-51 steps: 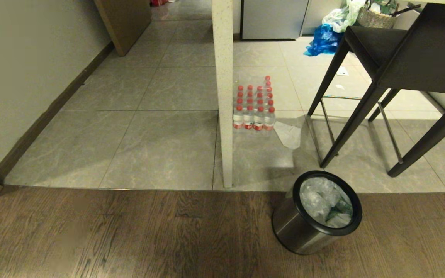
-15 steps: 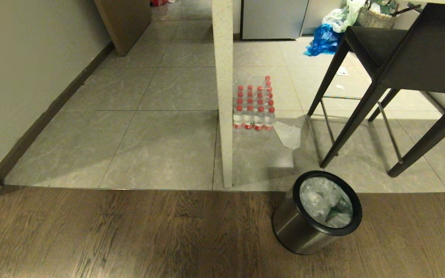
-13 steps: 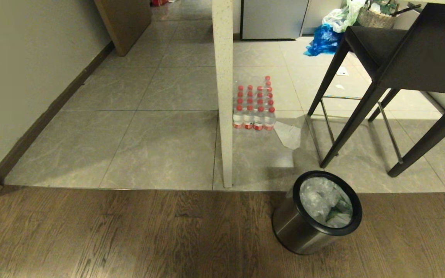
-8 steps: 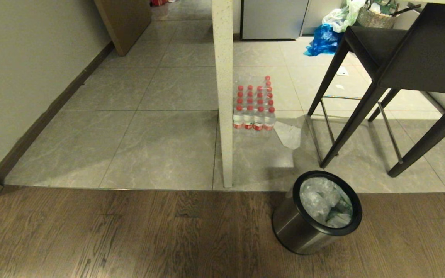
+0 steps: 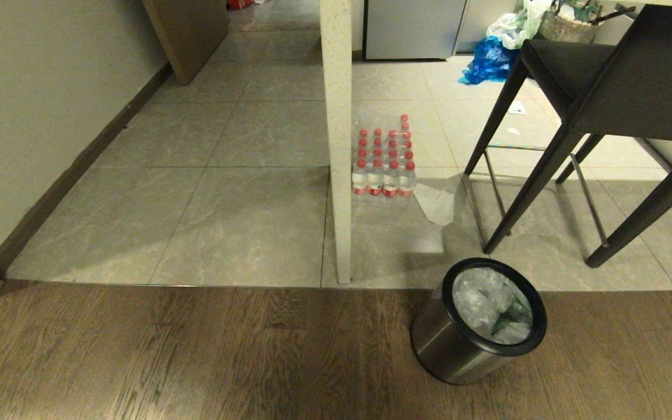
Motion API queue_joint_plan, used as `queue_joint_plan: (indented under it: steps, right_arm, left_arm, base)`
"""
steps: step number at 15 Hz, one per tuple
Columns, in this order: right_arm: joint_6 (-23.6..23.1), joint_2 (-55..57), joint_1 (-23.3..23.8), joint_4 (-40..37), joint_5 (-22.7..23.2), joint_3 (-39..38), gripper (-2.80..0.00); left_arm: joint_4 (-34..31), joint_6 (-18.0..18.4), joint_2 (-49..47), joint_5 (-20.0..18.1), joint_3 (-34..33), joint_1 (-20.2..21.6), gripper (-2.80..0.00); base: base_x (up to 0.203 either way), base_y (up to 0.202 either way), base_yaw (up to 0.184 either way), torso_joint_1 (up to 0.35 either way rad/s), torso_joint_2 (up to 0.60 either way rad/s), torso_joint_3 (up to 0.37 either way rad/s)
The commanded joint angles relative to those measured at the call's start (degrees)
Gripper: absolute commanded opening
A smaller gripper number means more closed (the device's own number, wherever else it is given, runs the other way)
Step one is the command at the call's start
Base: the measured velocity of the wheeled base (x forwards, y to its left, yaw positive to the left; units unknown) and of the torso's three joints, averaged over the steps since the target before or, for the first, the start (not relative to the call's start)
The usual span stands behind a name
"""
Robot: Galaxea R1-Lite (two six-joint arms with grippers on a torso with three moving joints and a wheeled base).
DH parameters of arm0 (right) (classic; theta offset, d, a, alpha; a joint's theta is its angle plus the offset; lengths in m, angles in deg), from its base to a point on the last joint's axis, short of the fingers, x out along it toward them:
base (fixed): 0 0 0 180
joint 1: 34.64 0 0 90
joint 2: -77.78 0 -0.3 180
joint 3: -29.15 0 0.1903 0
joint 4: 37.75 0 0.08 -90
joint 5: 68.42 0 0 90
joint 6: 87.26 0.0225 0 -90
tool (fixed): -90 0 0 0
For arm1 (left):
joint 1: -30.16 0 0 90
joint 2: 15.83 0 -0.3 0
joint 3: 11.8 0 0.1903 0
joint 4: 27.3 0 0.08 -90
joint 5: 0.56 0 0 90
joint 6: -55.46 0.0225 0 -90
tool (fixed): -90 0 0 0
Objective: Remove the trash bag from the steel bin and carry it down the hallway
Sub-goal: Place the outer trash can on the ground
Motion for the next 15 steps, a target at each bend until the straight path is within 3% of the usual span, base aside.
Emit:
queue_joint_plan:
  steps: [1,15]
  right_arm:
    - [0.0,0.0,0.0,0.0,0.0,0.0,-2.80]
    - [-0.1,0.0,0.0,0.0,0.0,0.0,-2.80]
  left_arm:
    - [0.0,0.0,0.0,0.0,0.0,0.0,-2.80]
    - [0.0,0.0,0.0,0.0,0.0,0.0,-2.80]
  base:
    - [0.000,0.000,0.000,0.000,0.00,0.000]
    - [0.000,0.000,0.000,0.000,0.00,0.000]
